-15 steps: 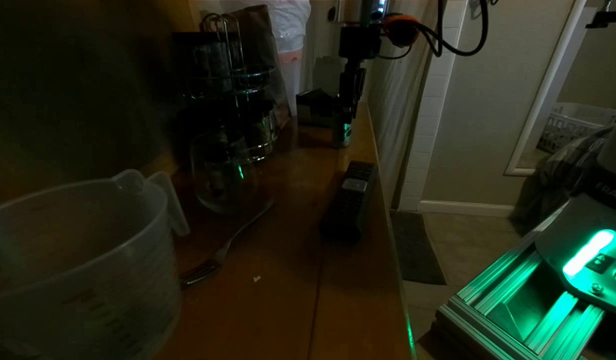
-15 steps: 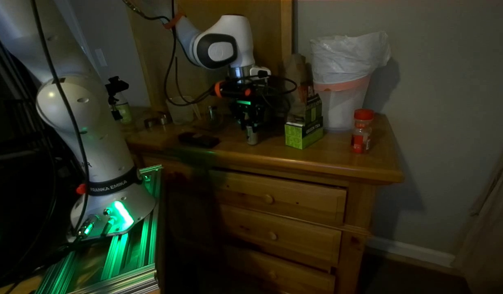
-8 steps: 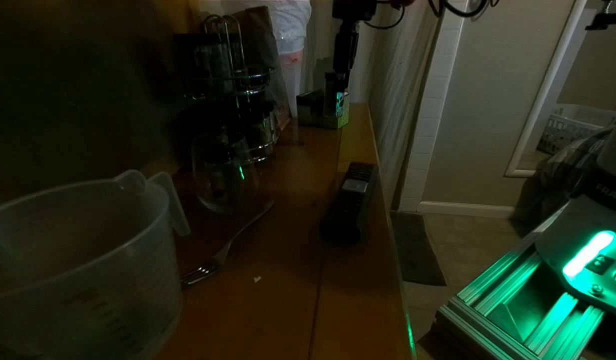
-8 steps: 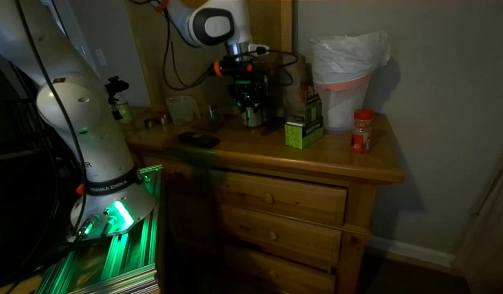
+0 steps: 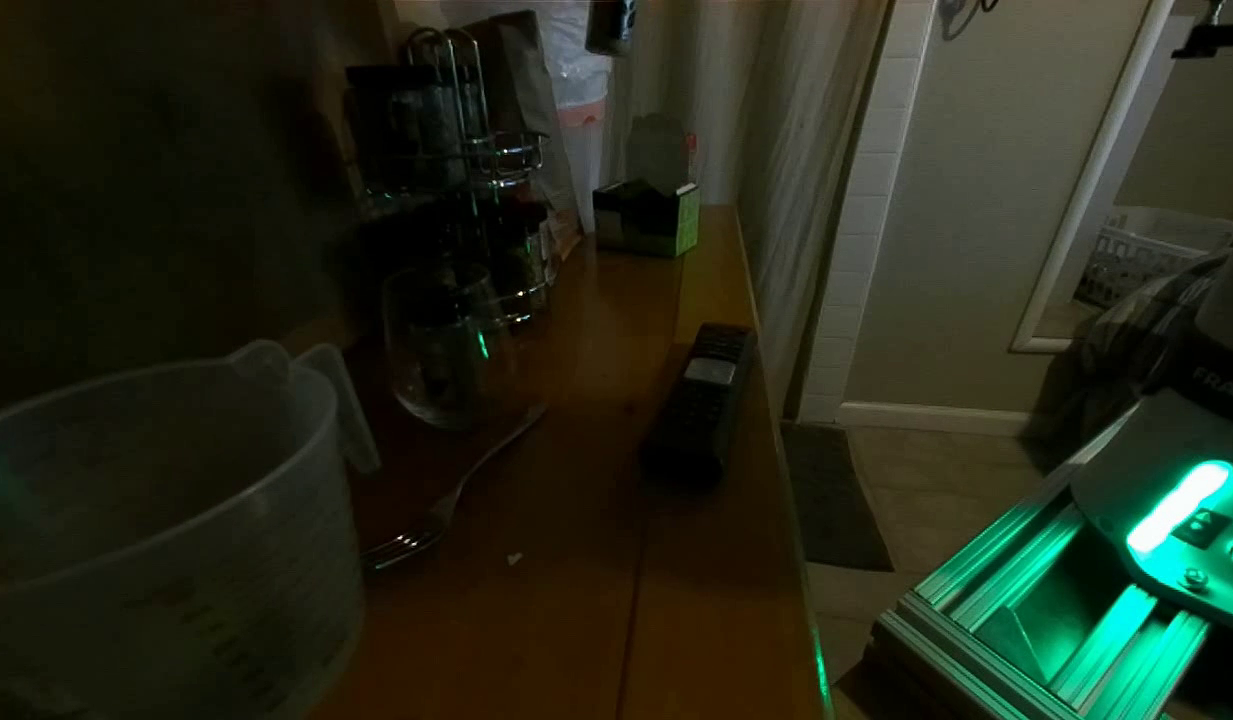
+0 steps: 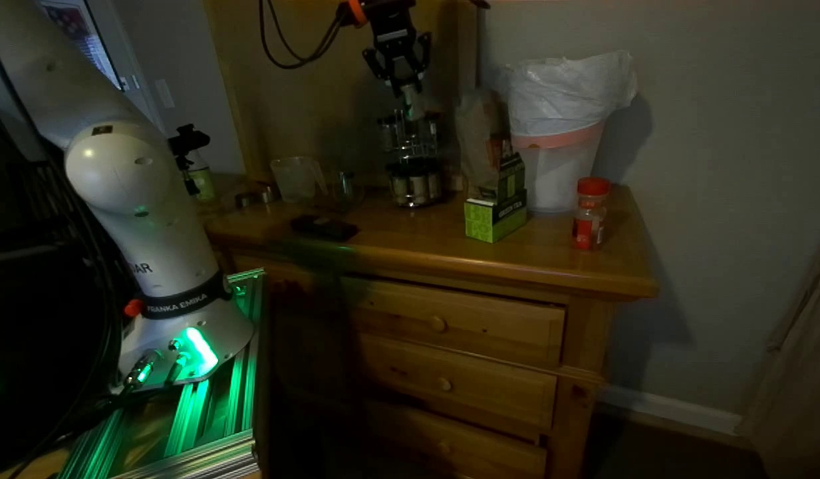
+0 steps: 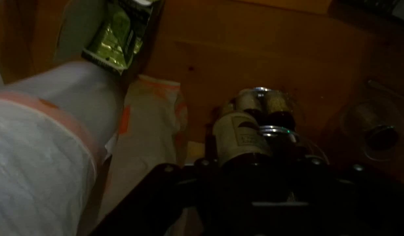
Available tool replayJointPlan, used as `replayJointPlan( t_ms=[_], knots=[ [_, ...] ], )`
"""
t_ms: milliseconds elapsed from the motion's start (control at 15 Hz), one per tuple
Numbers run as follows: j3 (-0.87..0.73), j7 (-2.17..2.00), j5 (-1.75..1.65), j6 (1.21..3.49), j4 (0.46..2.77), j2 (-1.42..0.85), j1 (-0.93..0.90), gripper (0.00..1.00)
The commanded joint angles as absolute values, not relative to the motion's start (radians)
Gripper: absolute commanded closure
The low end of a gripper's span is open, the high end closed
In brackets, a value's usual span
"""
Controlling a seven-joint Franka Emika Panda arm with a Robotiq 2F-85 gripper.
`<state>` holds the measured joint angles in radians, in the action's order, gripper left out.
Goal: Put the bottle on the spice rack
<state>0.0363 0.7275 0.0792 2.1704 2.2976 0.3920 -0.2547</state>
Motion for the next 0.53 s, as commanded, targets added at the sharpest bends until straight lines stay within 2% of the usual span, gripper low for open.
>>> replayJointPlan(
  t_ms=[0,467],
  knots=[
    [0.045,0.827,0.126,2.142,2.154,0.269,-0.304,0.77],
    [0.107,0.887,0.119,2.107,2.034,0.076,-0.284,0.77]
  ],
)
